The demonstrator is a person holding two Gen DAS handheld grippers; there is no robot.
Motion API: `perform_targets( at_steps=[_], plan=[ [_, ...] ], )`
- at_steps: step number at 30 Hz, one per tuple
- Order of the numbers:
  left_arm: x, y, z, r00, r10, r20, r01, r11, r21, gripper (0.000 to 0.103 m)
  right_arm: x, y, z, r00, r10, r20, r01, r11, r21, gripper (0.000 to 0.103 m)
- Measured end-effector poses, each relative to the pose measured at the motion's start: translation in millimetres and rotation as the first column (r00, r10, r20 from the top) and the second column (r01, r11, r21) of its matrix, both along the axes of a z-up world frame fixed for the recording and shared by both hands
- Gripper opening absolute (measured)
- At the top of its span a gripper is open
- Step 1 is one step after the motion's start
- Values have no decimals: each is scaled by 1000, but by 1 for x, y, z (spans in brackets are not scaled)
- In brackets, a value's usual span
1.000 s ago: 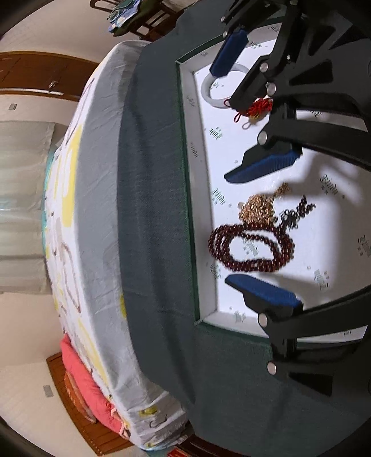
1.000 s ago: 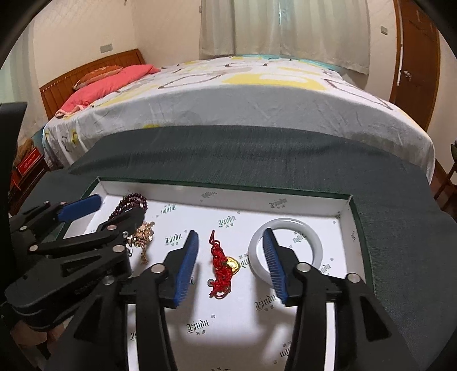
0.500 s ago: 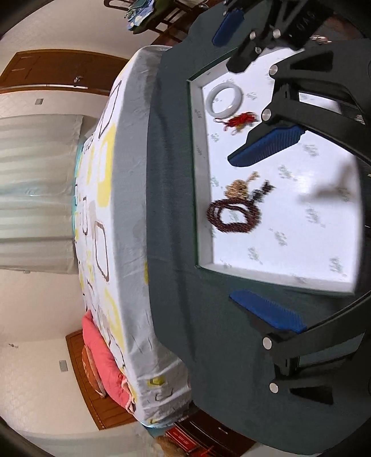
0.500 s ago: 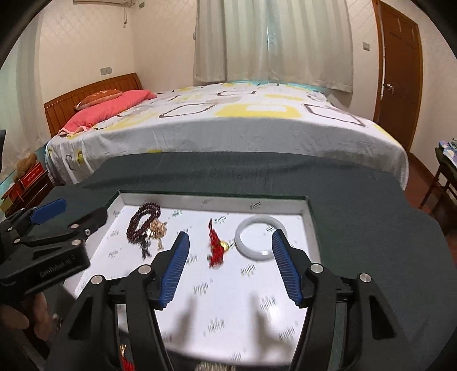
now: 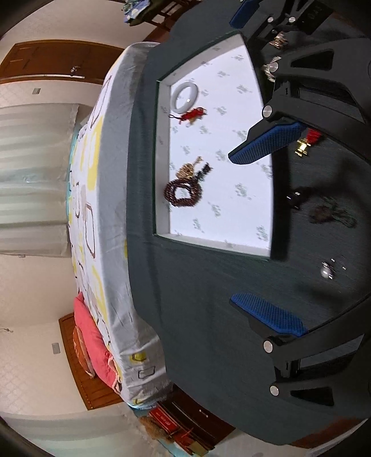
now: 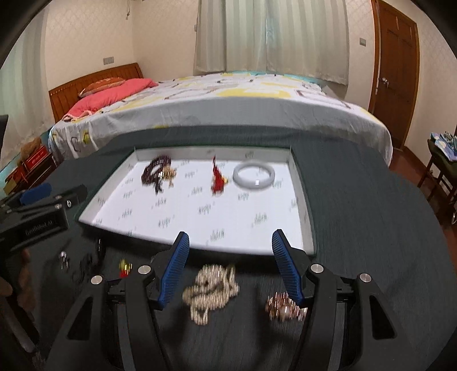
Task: Organize jewelry
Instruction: 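Move both tools back over the pearl necklace and dark beaded tassel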
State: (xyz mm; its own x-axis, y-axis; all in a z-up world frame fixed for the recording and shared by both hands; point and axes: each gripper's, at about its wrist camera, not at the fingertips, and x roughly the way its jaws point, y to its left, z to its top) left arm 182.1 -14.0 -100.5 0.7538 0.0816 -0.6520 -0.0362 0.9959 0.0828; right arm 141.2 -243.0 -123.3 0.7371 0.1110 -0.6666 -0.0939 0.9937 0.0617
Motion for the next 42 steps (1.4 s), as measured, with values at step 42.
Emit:
perform_targets(
  at_steps=[42],
  plan=[
    [-23,19,-36,993,44,-108,-44,999,4,89,9,20,-47,986,80,-146,-81,997,-5,25]
  ],
)
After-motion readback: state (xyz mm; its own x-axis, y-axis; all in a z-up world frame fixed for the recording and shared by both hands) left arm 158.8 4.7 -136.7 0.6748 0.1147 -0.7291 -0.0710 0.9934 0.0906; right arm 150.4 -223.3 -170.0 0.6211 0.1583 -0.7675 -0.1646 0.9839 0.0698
